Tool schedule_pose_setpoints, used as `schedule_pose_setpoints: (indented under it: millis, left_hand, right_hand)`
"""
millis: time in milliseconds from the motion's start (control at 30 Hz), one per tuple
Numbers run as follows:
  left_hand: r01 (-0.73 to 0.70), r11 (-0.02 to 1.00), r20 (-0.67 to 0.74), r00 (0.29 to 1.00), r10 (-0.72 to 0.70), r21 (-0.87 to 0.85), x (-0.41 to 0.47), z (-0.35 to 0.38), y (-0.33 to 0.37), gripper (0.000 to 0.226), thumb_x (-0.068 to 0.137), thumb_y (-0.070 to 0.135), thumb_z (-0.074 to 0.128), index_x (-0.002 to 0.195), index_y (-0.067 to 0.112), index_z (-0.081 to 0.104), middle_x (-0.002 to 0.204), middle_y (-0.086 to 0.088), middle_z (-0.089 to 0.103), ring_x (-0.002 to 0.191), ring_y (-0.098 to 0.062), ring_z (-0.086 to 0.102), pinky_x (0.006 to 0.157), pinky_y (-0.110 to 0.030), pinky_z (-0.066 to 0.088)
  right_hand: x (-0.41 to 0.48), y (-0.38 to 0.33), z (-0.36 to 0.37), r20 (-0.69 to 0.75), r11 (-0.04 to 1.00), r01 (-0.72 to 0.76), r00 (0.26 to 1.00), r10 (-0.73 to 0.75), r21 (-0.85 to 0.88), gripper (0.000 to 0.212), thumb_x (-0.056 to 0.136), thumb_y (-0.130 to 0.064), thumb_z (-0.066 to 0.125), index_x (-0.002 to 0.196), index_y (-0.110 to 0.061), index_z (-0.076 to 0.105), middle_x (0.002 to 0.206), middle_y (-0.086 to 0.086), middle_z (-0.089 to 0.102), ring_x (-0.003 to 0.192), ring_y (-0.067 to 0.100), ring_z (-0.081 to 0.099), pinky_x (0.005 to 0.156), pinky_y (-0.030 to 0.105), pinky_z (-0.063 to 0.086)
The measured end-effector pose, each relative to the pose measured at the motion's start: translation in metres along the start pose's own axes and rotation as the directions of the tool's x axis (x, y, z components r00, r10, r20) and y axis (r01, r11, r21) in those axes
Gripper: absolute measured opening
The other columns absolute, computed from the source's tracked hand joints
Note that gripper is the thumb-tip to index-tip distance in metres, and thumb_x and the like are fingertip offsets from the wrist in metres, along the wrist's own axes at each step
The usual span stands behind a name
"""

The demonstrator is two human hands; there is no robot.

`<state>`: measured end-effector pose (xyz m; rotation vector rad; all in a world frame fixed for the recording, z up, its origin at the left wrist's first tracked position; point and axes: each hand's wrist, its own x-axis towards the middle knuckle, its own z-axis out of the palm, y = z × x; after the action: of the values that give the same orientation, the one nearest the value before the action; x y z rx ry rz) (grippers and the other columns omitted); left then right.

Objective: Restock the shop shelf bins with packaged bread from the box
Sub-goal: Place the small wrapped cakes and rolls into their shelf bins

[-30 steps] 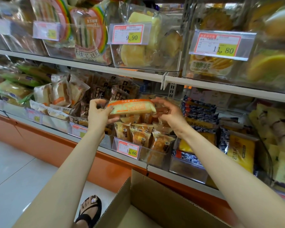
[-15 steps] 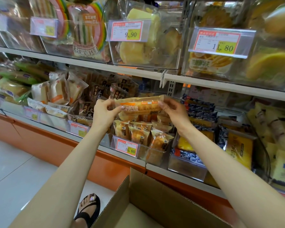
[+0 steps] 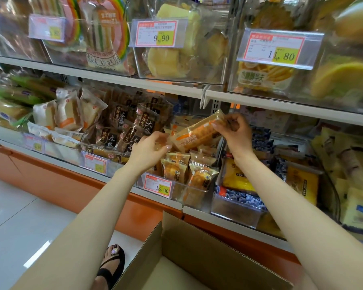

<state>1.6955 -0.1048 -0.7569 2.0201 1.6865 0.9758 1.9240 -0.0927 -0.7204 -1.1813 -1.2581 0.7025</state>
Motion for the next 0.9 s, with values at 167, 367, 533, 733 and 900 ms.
schedule_pose_setpoints:
  millis: [167,367,533,733,900]
  left_hand:
    - [-0.026,0.994,0.008,1.000,0.026,0.107,0.000,0.001,0.002,0.030,0.091,0.036,0.055,0.118,0.024,0.059,0.122,0.004,0.061,0.117,-0.023,0.050,0.101,-0.052,0.036]
    - [-0.048,0.967,0.050,0.998,0.037,0.250,-0.001,-0.001,0.009,0.033,0.093,0.037,0.050,0.122,0.024,0.058,0.134,0.000,0.052,0.127,-0.028,0.037,0.103,-0.048,0.031]
    - [-0.059,0.951,0.145,0.989,0.015,0.303,-0.001,0.000,0.012,0.034,0.096,0.039,0.044,0.127,0.029,0.056,0.143,-0.005,0.040,0.134,-0.032,0.025,0.108,-0.050,0.024]
    - [-0.062,0.959,0.097,0.995,0.036,0.278,-0.001,0.001,0.016,0.040,0.094,0.036,0.049,0.132,0.022,0.050,0.140,-0.005,0.044,0.132,-0.029,0.029,0.107,-0.050,0.024]
    - [-0.196,0.979,-0.052,0.979,0.198,0.055,0.000,-0.002,0.022,0.054,0.091,0.025,0.055,0.141,0.028,0.035,0.132,-0.002,0.054,0.122,-0.026,0.043,0.102,-0.055,0.033]
  right_hand:
    - [-0.003,0.000,0.007,0.111,0.998,0.055,0.993,-0.051,-0.039,0.025,0.081,-0.014,0.072,0.101,-0.021,0.059,0.107,-0.007,0.060,0.097,0.003,0.055,0.078,0.010,0.044]
    - [-0.005,0.001,0.014,0.153,0.997,0.081,0.985,-0.077,-0.020,0.026,0.082,-0.012,0.071,0.103,-0.026,0.062,0.104,-0.008,0.062,0.097,0.002,0.057,0.076,0.011,0.047]
    - [-0.002,-0.004,0.016,0.046,0.994,0.113,0.993,-0.113,0.007,0.028,0.080,-0.013,0.073,0.100,-0.027,0.060,0.105,-0.005,0.062,0.099,0.007,0.057,0.081,0.018,0.047]
    - [-0.007,0.006,0.029,0.154,0.983,0.060,0.988,-0.033,-0.175,0.034,0.075,-0.016,0.077,0.099,-0.021,0.054,0.099,-0.009,0.058,0.090,0.004,0.054,0.074,0.018,0.043]
    - [-0.005,0.001,0.024,0.279,0.991,0.039,0.960,-0.002,-0.125,0.025,0.082,-0.006,0.069,0.099,-0.023,0.064,0.106,-0.005,0.064,0.103,0.011,0.059,0.089,0.023,0.048]
